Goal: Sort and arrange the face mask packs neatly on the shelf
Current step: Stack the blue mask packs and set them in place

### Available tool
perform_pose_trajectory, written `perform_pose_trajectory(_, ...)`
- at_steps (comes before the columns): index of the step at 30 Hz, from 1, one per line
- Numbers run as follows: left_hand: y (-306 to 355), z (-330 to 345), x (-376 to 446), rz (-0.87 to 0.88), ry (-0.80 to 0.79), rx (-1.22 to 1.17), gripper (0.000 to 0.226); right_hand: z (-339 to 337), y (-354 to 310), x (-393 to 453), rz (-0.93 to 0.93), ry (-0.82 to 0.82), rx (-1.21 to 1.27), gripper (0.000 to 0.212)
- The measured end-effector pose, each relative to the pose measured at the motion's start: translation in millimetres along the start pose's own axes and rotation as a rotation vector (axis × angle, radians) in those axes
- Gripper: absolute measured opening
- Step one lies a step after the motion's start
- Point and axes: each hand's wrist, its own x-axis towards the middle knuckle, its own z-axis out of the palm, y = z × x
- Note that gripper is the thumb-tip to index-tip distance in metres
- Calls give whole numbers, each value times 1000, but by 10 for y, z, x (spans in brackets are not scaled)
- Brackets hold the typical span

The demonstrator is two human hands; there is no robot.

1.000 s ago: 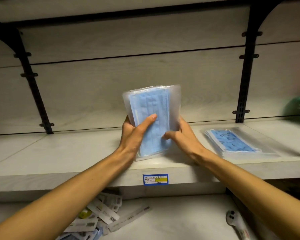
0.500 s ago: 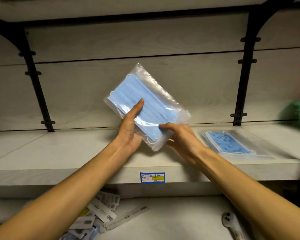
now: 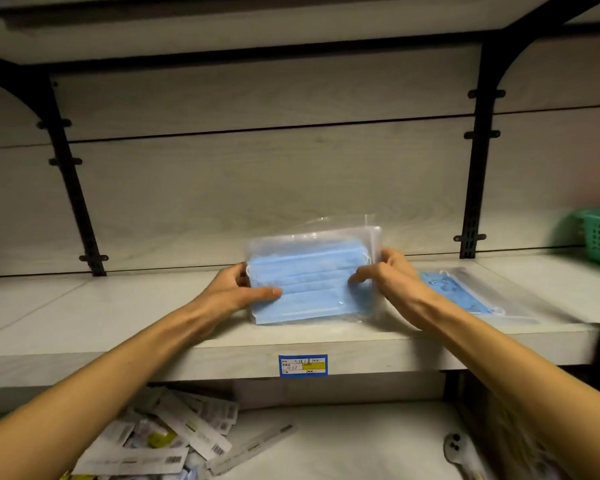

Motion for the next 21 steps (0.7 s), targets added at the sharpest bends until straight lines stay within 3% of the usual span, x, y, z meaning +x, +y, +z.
perform_pose_trajectory(6,-43,150,-91,177,131,-109,81,43,17,-76,-205,28,54,16)
perform_pose_trajectory(12,-74,156,-200,156,75,-141,66,57,138,-211,-278,59,-91,27)
perform_pose_trajectory(17,-119,124,-192,116,30,-100,74,-1,213,-230,-222,0,-210,18)
perform_pose_trajectory(21,-131,109,-152,112,-8,-78,68,-30,228,-240,-219,-6,-239,25)
